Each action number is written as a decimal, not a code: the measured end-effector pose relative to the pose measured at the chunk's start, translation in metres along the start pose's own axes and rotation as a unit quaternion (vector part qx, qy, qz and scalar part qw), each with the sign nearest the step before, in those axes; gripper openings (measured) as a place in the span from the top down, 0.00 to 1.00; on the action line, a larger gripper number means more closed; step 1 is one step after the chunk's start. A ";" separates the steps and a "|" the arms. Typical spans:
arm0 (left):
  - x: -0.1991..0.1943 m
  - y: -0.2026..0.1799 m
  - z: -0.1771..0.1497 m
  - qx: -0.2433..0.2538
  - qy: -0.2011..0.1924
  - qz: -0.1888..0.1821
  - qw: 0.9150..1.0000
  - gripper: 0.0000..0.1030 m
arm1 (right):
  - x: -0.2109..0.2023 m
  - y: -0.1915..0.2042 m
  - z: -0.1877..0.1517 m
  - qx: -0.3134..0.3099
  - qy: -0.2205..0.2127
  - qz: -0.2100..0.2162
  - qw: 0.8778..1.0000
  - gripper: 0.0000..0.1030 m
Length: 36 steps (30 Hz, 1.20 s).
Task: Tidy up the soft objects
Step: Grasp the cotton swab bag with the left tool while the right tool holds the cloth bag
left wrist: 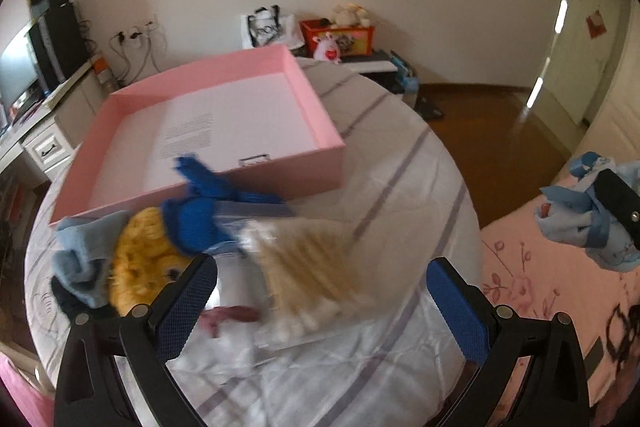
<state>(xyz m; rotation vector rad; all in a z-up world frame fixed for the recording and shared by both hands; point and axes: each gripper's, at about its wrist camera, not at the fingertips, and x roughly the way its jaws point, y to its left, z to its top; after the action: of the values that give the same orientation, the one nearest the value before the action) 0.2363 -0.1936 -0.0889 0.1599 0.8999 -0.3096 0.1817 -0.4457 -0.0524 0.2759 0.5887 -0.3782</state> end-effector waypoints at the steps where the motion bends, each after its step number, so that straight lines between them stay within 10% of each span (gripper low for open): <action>1: 0.005 -0.004 0.001 0.004 0.005 -0.001 1.000 0.00 | 0.004 -0.004 -0.001 0.003 0.005 0.000 1.000 0.37; 20: 0.066 -0.006 0.011 -0.016 0.041 0.043 0.998 0.05 | 0.030 -0.009 -0.007 0.008 0.041 0.007 0.999 0.36; 28: 0.087 -0.016 0.010 -0.001 0.033 0.033 0.999 0.50 | 0.032 -0.004 -0.007 0.004 0.045 0.008 0.999 0.36; 36: 0.071 -0.012 0.007 -0.004 0.030 0.019 0.999 0.59 | 0.030 -0.002 -0.005 0.002 0.044 0.013 0.999 0.36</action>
<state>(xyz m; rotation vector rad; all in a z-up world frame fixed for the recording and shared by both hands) 0.2790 -0.2207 -0.1413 0.1789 0.9563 -0.2668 0.2018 -0.4535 -0.0744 0.3042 0.6701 -0.3433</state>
